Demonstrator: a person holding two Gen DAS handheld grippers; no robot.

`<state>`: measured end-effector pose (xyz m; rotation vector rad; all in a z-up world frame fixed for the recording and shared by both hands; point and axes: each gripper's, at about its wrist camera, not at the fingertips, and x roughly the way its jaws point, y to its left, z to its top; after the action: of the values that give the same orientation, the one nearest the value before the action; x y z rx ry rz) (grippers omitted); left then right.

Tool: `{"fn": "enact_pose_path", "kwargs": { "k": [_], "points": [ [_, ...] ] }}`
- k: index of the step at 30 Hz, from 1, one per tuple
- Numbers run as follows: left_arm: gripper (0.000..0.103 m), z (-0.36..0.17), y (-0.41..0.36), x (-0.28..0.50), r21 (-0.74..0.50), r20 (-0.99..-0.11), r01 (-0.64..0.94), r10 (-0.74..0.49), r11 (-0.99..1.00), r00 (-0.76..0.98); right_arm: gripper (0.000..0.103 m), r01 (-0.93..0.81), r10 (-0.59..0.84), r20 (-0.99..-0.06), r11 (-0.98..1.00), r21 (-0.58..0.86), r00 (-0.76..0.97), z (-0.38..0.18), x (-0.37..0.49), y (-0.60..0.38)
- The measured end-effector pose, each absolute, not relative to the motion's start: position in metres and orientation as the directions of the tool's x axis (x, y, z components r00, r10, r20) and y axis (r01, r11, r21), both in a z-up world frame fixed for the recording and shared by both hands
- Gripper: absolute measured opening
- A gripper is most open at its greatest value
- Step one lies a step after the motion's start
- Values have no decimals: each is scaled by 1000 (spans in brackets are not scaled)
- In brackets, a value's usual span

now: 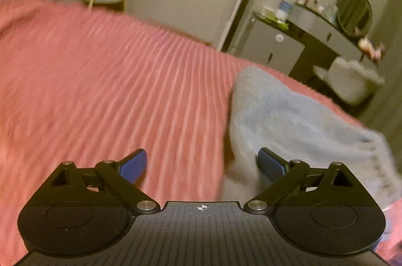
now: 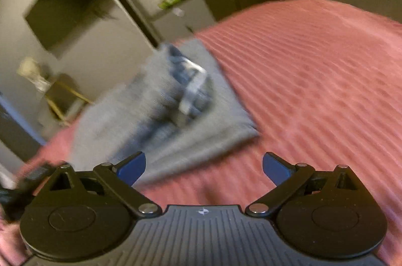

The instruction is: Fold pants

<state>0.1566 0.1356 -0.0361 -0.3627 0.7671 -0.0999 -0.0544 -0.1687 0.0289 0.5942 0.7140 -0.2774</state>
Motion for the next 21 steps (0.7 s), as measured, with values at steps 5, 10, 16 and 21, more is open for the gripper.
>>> {"fn": "enact_pose_path", "kwargs": {
  "k": [5,10,16,21],
  "points": [
    [100,-30,90,103,-305,-745,61,-278,950,606,99,521,-92,-795,799,300,599,26,-67,-154],
    [100,-32,21,54,1,-814,339,-197,941,547,99,494,-153,-864,861,121,479,26,-71,-124],
    [100,-23,23,29,107,-823,327,-101,939,559,99,516,-243,-886,856,-4,396,40,-81,-108],
    [101,19,50,22,132,-755,204,-35,970,655,99,521,-238,-904,853,-20,355,55,-86,-101]
  ]
}}
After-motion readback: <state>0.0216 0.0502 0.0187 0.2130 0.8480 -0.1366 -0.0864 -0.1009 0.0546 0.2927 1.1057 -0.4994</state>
